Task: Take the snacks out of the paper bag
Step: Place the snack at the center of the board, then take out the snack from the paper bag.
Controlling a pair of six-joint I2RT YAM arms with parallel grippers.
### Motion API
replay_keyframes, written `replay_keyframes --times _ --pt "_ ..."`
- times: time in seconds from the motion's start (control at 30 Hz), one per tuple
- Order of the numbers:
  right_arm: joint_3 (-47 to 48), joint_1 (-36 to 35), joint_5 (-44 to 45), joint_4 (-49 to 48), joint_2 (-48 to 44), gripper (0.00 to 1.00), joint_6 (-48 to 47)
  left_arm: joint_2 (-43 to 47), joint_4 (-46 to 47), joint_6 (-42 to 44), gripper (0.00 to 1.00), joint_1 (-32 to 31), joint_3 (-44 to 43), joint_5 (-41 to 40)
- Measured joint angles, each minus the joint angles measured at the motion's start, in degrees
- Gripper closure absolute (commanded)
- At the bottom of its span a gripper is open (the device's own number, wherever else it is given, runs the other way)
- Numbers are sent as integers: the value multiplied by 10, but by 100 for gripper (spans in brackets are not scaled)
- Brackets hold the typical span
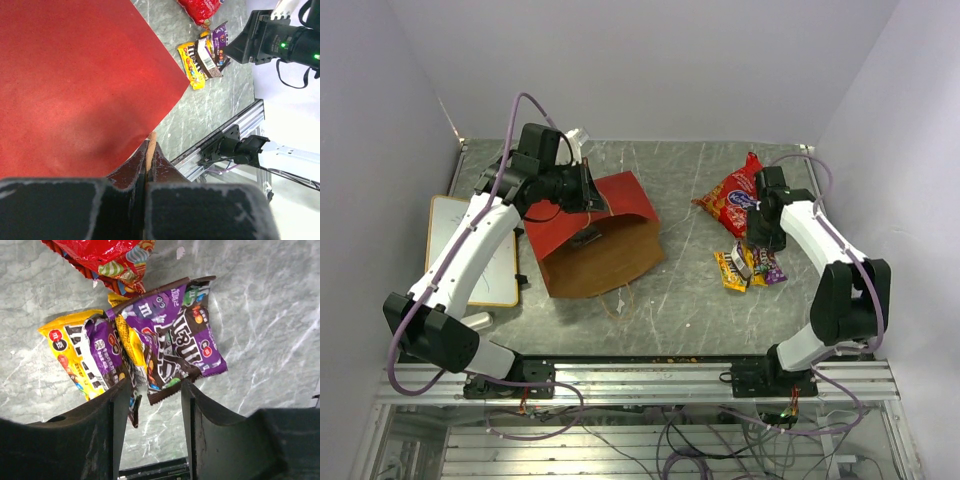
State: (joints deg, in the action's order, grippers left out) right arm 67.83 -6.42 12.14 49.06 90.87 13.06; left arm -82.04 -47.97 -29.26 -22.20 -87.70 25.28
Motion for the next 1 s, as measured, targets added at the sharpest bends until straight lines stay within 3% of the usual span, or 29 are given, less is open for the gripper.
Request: replay_keyframes --times 0.3,0.5,0.73,1.0 --pt "54 -1 -14 7 -43 51 -24 2 0 -2 93 0 0 4" --pt "17 -38 -105 -112 -112 51 23 2 0 -7 93 0 0 12" --pt "-34 -179 -153 -245 -138 48 107 2 2 -15 93 0 0 21" --pt "-83 -342 -138 -380 -185 47 99 2 7 -22 93 0 0 31"
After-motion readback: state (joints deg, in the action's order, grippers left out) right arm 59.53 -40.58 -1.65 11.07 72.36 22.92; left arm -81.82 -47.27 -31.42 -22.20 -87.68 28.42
